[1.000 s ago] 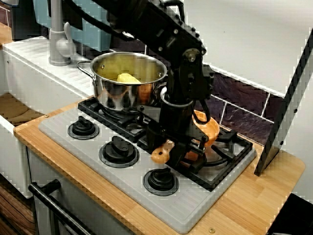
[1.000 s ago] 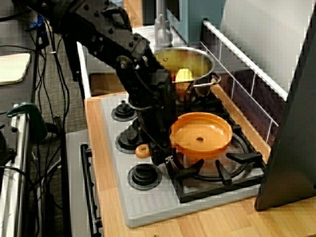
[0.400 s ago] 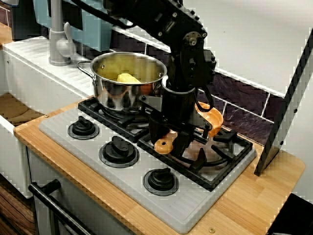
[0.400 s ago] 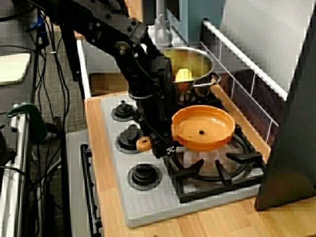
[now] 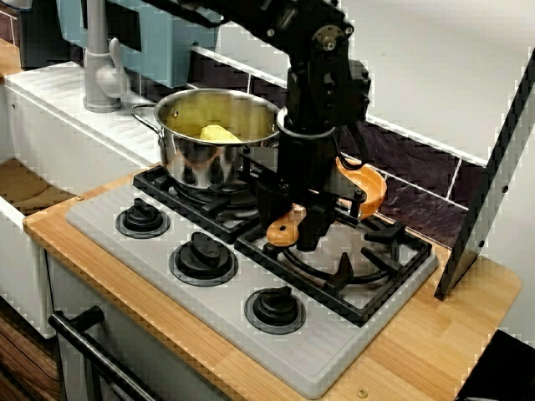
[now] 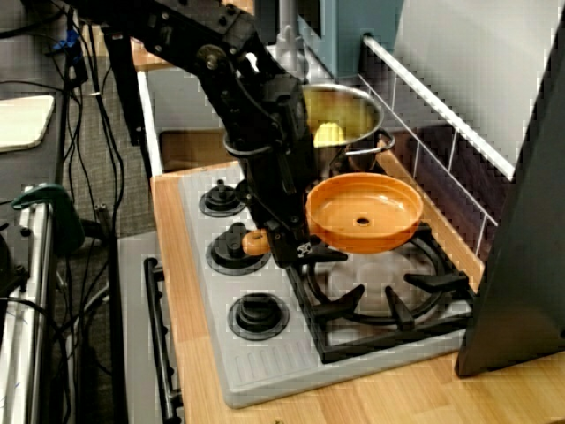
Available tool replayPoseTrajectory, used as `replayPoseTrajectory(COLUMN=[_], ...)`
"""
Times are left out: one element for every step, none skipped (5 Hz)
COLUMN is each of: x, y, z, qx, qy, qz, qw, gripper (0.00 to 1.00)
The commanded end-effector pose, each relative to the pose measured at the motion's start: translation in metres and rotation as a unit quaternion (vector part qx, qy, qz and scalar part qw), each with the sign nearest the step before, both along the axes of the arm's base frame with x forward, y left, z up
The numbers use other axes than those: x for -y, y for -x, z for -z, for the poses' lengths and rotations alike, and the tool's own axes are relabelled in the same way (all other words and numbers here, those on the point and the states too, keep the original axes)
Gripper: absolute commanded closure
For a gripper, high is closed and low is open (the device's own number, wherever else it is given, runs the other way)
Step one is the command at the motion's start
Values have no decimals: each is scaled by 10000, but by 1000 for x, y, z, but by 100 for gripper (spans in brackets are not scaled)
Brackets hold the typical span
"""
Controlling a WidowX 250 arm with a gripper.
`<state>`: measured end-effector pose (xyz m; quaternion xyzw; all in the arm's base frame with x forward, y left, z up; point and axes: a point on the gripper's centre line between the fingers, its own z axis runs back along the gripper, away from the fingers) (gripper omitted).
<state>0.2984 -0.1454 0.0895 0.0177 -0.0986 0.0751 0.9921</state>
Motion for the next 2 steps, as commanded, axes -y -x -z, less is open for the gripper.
replayPoseTrajectory(x=[5,6], y=[-2,-3], z=[-38,-45], qx=[421,461], qy=[288,334], qz=[-94,-90], qw=[9987,9983], gripper=[100,100])
